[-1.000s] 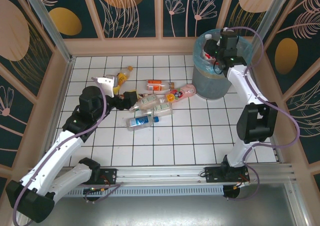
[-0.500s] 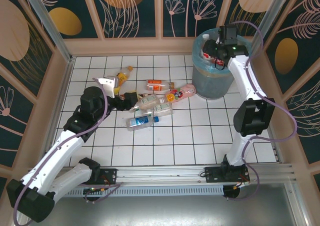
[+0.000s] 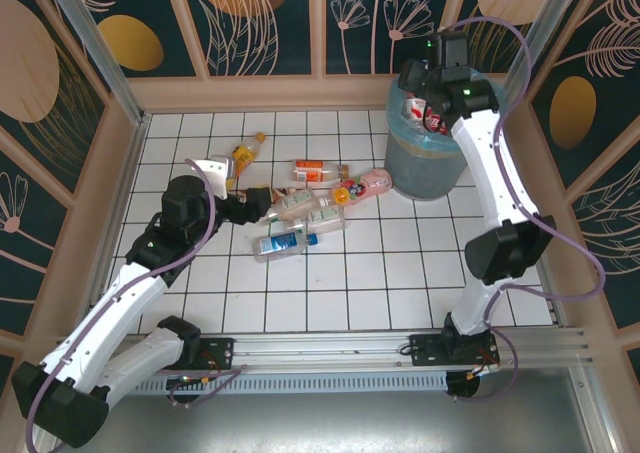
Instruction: Put the plastic bottles in the bin
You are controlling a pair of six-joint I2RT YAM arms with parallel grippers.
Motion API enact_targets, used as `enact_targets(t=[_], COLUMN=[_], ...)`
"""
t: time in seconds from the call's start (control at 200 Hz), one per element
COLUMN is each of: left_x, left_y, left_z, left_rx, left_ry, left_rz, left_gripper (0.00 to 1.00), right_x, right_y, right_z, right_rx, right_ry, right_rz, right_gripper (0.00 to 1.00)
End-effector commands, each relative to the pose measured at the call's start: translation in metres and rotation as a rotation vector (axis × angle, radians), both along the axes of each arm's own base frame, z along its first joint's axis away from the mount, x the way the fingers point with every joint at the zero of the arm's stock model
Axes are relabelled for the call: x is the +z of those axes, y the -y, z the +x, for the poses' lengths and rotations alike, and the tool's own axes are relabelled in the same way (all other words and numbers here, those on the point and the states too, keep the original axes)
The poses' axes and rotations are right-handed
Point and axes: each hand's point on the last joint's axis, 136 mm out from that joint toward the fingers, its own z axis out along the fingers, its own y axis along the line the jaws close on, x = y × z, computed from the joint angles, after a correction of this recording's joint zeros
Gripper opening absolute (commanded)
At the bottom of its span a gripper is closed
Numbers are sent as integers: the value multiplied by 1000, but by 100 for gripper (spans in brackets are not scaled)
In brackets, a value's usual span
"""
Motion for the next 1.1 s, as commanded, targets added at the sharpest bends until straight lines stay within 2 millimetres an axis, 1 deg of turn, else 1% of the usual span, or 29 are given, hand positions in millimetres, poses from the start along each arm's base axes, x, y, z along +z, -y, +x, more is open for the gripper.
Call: enact_targets(t=[0.0,0.02,0.085,0.095,0.13,0.14,0.16,0.215,0.225,0.285,0.3,0.36,0.4,0.435,0.495,0.5,0.505,0.51,0.52,0.545,0.556,0.561,0.616,0.726,0.761,0.816,0.886,0.976,1.096], left_x=[9,8,7,7,3,2,0,-7,-8,-17,-19,-30,-36,-41,-49,-49,-50,-51,-51,-54,-55,-55,-59,-61,-61,-60,-58,-56,-55], left_y=[-8,-9,-13,-14,-17,-17,-19,-23,-24,-26,-27,-31,-34,-36,-40,-40,-40,-40,-41,-42,-42,-42,-42,-44,-44,-45,-45,-43,-41], left_z=[2,3,3,4,3,3,3,1,1,-3,-4,-8,-12,-14,-19,-20,-20,-20,-21,-23,-23,-23,-26,-28,-28,-27,-25,-22,-21], left_rx=[31,36,56,60,72,74,82,102,106,118,120,141,156,169,190,192,193,195,199,204,207,205,204,211,215,220,220,216,207], left_ry=[25,26,24,23,13,10,2,-23,-29,-64,-73,-117,-142,-160,-185,-186,-189,-190,-192,-200,-202,-203,-211,-214,-211,-206,-202,-199,-197], left_rz=[52,58,75,78,88,91,96,101,102,101,100,94,89,84,70,68,67,66,62,53,49,48,34,32,36,44,47,43,38], left_gripper=[95,95,95,95,95,95,95,95,95,95,95,95,95,95,95,95,95,94,95,95,95,95,94,95,95,94,94,95,94], right_x=[56,61,64,62,59,60,56,40,38,13,8,-24,-43,-55,-81,-81,-86,-86,-94,-104,-109,-115,-144,-197,-215,-234,-253,-269,-287], right_y=[-17,-26,-58,-63,-86,-90,-110,-146,-150,-178,-184,-205,-213,-213,-210,-210,-210,-210,-209,-209,-208,-207,-201,-170,-160,-148,-141,-137,-132], right_z=[-30,-36,-55,-57,-70,-73,-84,-109,-113,-137,-143,-163,-170,-168,-156,-156,-155,-155,-153,-152,-150,-149,-139,-111,-105,-98,-96,-97,-94], right_rx=[24,56,172,194,303,332,420,613,637,804,843,988,1032,1021,973,973,973,973,975,978,976,975,961,903,899,905,942,990,1020], right_ry=[193,218,287,295,336,353,377,422,431,442,442,411,387,365,298,298,287,287,268,248,237,224,144,-50,-125,-216,-288,-325,-342], right_rz=[-88,-101,-157,-168,-199,-209,-226,-268,-273,-300,-305,-331,-345,-345,-354,-354,-359,-359,-372,-395,-410,-426,-519,-717,-755,-791,-792,-784,-830], right_gripper=[58,58,59,59,59,59,59,62,62,66,67,69,71,71,70,70,70,70,70,69,69,69,69,70,71,73,76,80,84])
